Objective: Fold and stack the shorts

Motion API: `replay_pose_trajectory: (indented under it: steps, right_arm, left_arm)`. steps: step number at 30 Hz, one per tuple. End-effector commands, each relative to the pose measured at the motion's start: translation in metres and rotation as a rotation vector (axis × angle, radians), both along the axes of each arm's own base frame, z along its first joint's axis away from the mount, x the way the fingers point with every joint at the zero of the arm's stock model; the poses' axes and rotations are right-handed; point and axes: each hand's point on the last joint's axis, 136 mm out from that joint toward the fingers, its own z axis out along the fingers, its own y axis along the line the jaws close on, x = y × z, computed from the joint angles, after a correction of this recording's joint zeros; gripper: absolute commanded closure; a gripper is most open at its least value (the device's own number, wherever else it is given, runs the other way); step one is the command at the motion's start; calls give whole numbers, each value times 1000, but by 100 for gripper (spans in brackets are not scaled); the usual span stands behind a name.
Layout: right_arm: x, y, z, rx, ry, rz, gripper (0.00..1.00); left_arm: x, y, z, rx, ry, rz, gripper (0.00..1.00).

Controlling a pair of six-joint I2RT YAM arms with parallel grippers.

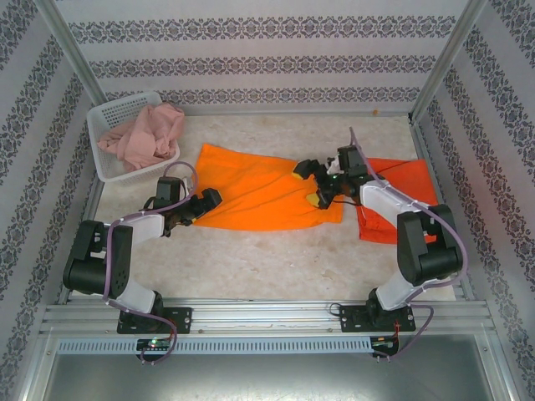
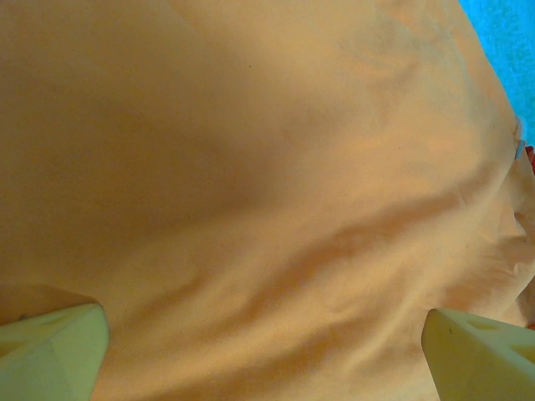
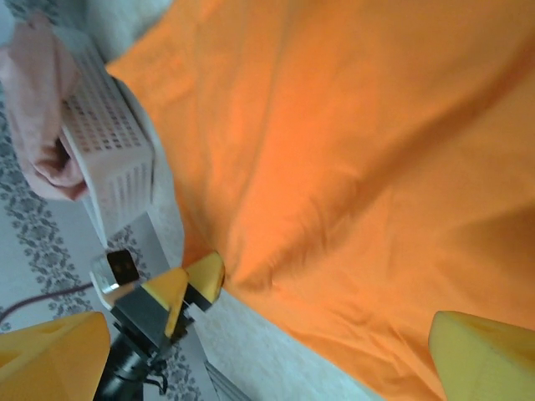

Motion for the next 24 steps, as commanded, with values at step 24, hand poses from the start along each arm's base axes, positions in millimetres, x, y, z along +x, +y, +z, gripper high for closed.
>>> replay_pose_trajectory:
  steps: [24]
  right_arm:
    - [-37, -10, -94, -41, 195, 5, 2]
  left_arm:
    - [-35, 31, -48, 140, 177, 45, 3]
